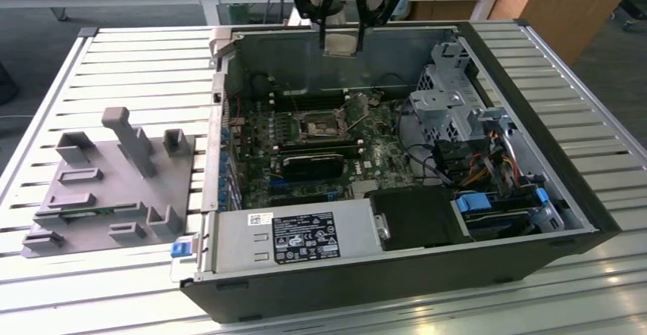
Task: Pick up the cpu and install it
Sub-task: 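Place the cpu into insertion slot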
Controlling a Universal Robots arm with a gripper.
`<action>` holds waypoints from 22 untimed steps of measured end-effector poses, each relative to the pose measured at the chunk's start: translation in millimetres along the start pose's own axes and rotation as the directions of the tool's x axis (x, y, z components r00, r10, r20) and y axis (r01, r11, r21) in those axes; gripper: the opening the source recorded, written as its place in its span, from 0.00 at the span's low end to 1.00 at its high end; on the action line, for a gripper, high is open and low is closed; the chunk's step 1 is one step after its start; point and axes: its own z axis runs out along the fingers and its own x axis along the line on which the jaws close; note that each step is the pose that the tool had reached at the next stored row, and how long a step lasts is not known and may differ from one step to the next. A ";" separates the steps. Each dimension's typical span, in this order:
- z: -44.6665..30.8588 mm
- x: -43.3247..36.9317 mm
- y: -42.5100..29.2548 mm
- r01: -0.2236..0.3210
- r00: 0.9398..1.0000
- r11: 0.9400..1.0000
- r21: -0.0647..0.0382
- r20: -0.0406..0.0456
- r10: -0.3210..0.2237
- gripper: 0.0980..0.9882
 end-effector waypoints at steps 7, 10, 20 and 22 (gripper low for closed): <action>0.2 0.0 0.0 -0.087 0.996 0.996 0.002 0.005 0.087 0.49; 0.4 0.0 0.0 -0.122 0.993 0.993 0.002 0.006 0.122 0.49; 0.7 0.0 0.0 -0.223 0.975 0.975 0.003 0.012 0.223 0.49; 0.8 0.0 0.0 -0.242 0.970 0.970 0.003 0.013 0.242 0.49</action>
